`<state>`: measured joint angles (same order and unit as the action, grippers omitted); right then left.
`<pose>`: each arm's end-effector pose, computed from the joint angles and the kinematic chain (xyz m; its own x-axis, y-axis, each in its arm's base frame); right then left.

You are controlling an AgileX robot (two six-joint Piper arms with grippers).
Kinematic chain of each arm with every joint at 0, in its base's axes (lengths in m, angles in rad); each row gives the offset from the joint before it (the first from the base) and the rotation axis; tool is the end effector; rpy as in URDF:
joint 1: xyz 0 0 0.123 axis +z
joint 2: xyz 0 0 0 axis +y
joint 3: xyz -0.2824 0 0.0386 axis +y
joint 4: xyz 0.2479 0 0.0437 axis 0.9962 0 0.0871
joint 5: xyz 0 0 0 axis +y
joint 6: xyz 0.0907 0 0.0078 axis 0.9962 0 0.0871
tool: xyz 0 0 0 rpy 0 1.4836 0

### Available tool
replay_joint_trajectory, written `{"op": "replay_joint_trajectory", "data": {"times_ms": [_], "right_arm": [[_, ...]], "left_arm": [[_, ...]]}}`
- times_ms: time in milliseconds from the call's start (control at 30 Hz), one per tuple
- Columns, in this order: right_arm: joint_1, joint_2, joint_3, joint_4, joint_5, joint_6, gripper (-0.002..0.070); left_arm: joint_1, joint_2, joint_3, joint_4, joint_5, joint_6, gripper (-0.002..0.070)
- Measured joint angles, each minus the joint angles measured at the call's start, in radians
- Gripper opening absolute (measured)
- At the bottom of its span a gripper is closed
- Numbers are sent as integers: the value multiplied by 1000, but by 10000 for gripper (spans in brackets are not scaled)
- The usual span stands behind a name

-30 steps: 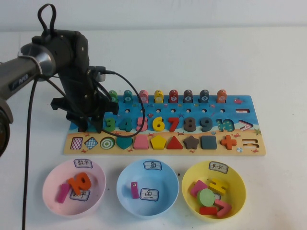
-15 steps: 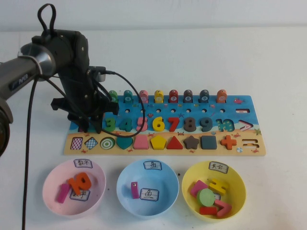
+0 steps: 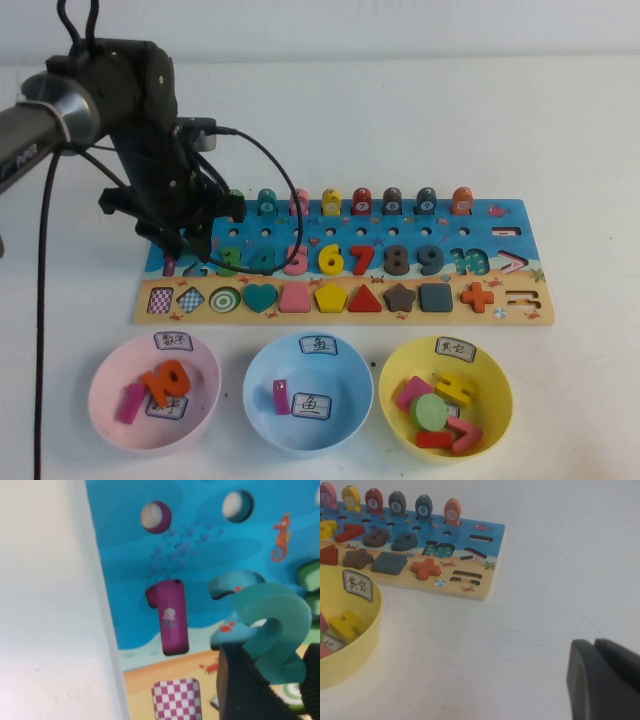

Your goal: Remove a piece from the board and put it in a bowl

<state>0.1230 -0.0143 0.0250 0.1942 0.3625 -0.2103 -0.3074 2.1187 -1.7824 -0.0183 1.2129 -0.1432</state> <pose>0.0515 0.0127 0.1734 -0.2686 -0.0618 -0.9613 -0.1954 0.9807 -0.0084 0.4172 -0.1341 0.2129 -0.9823 0.1555 -0.1049 0.1597 0.9866 -0.0330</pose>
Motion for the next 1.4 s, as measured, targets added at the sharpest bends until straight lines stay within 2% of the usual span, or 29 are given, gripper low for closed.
{"op": "replay_joint_trajectory", "data": {"times_ms": [167,300,533,900,1067,1400], "right_arm": [[0,0,0,0,0,0,-17],[0,0,0,0,0,0,-17],[0,0,0,0,0,0,-17],[0,0,0,0,0,0,-17],[0,0,0,0,1,0,-17],[0,0,0,0,1,0,-17]], "left_arm": [[0,-77,2,0,2,39,210],[-8,-186,84,24,0,48,210],[-21,-499,454,37,-117,52,210],[-138,-982,1003,-12,-493,86,210],[-159,-1063,1143,-70,-539,86,210],[-159,-1090,1266,-78,-598,86,210]]}}
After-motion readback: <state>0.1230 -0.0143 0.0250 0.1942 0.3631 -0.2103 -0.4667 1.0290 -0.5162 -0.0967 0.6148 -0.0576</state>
